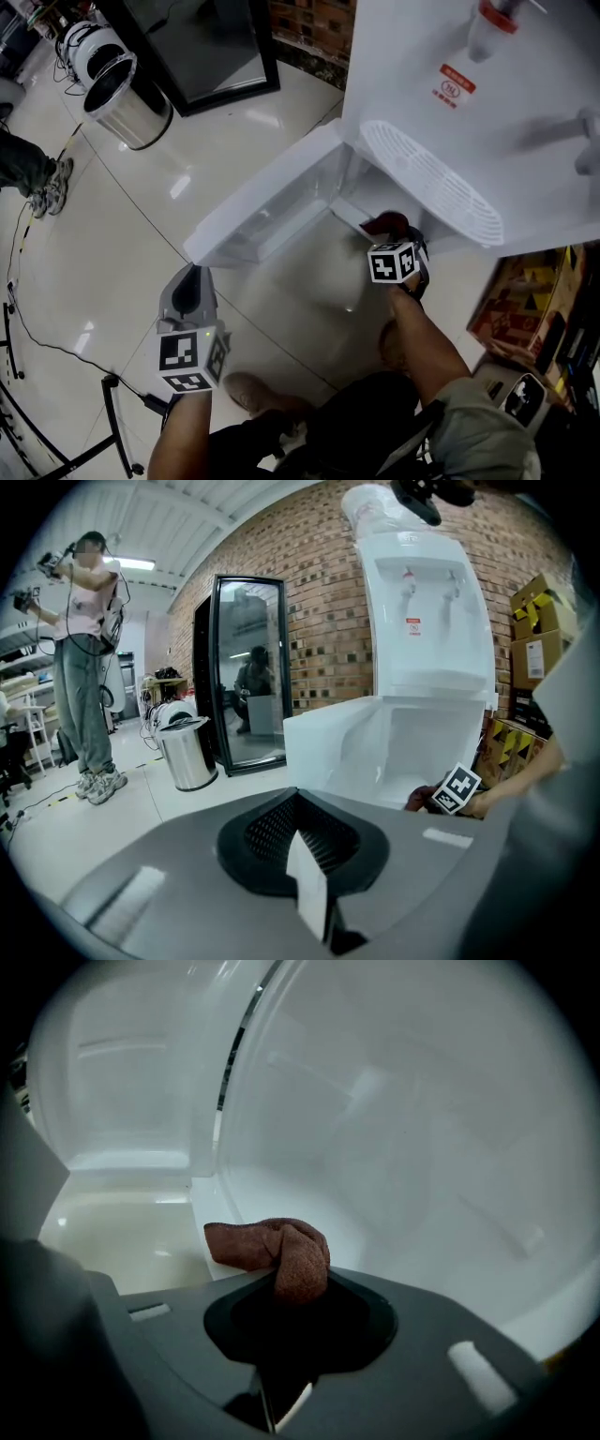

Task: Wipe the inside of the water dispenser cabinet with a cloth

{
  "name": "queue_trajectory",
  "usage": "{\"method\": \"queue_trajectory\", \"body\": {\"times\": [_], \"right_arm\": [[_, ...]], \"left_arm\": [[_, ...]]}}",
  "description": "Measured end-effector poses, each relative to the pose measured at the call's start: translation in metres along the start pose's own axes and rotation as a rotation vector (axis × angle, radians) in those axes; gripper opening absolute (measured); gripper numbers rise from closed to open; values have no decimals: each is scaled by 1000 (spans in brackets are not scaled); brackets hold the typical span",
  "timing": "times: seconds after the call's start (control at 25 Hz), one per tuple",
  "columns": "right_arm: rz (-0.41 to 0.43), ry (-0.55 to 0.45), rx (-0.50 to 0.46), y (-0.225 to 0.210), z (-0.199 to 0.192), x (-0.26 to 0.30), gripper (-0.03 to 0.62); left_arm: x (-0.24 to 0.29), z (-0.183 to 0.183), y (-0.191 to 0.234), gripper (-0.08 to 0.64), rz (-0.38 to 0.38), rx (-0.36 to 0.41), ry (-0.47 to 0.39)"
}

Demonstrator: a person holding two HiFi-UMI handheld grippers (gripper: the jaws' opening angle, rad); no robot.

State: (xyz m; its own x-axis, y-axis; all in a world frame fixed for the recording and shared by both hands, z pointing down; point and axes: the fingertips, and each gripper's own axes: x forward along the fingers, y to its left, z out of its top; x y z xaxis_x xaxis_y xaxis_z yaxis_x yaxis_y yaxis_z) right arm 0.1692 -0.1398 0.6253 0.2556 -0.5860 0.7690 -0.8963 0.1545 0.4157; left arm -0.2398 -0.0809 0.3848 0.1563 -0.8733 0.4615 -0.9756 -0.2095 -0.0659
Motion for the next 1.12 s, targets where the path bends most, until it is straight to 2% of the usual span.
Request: {"method": "queue_trajectory", "body": {"times": [0.08, 0.16, 0.28, 0.36, 0.48, 0.6, 0.8, 0.96, 1.12], "right_arm": [[-4, -25, 53, -4, 1, -5, 86], [17, -125, 63, 0, 23, -16, 91], [110, -304, -26, 32, 79, -35, 91], [192, -354, -108, 65, 106, -38, 91], [309, -288, -216, 116, 113, -23, 91], [328, -165, -266, 133, 92, 3, 92], [241, -36, -215, 94, 37, 15, 91], [181, 33, -136, 50, -14, 4, 91], [124, 85, -36, 12, -67, -12, 91]], "left_arm": [[0, -2, -1, -31, -8, -2, 7], [-1, -2, 1, -29, -5, -4, 16], [-3, 1, 28, -28, 63, -40, 7], [-1, 5, 50, -28, 109, -65, -6], [9, 16, 70, -28, 136, -55, -18], [23, 24, 62, -28, 94, 10, -18], [31, 25, 37, -28, 9, 76, -11], [27, 21, 32, -28, 13, 54, -7], [21, 18, 25, -28, 9, 73, 8]]}}
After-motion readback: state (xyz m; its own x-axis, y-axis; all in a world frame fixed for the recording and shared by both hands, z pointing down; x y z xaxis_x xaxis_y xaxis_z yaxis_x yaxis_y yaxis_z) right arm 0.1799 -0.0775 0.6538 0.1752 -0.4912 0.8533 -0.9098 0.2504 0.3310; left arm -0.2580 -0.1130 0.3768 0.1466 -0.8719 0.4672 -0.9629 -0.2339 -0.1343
